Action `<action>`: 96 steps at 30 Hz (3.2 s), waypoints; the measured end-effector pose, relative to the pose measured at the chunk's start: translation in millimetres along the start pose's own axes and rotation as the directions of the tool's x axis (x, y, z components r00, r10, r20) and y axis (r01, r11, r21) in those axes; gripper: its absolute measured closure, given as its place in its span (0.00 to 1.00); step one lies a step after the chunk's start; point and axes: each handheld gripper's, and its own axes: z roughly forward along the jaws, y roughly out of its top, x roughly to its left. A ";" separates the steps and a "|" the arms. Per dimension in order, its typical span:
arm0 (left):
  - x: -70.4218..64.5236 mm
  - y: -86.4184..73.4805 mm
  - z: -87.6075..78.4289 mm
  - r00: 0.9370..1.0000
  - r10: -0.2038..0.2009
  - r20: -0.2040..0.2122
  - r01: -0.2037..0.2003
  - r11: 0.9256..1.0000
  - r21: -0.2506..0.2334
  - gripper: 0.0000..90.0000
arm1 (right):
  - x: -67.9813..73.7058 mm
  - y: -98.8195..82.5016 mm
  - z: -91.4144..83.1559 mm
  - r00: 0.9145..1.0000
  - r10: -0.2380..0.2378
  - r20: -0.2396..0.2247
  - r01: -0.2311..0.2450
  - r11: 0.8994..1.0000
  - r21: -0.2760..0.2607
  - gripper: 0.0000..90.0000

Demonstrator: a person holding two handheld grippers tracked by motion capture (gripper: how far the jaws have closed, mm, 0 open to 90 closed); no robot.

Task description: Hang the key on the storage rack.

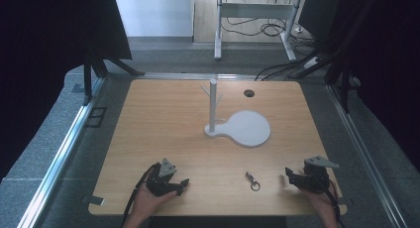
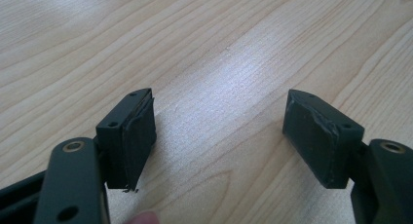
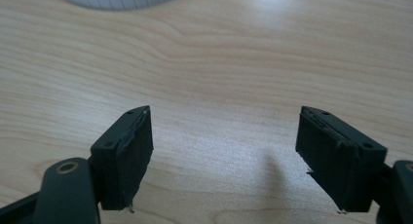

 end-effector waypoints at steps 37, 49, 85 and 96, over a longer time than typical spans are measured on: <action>-11.4 11.9 -18.6 0.997 -0.014 0.077 0.018 0.999 -0.050 0.31 | 28.3 39.9 -24.0 0.963 -0.179 -0.201 0.184 0.983 0.006 0.44; -11.1 11.4 -15.1 0.997 -0.014 0.081 0.017 0.999 -0.036 0.31 | 50.9 68.4 -37.4 0.925 -0.260 -0.276 0.282 0.959 0.041 0.51; -10.8 11.3 -15.7 0.996 -0.001 0.092 0.003 1.000 -0.028 0.32 | 109.4 82.2 -4.1 0.854 -0.335 -0.398 0.469 0.827 0.309 0.73; -10.5 11.1 -15.7 0.996 0.000 0.093 0.002 1.000 -0.024 0.32 | 123.4 76.0 16.5 0.848 -0.345 -0.402 0.495 0.787 0.368 0.76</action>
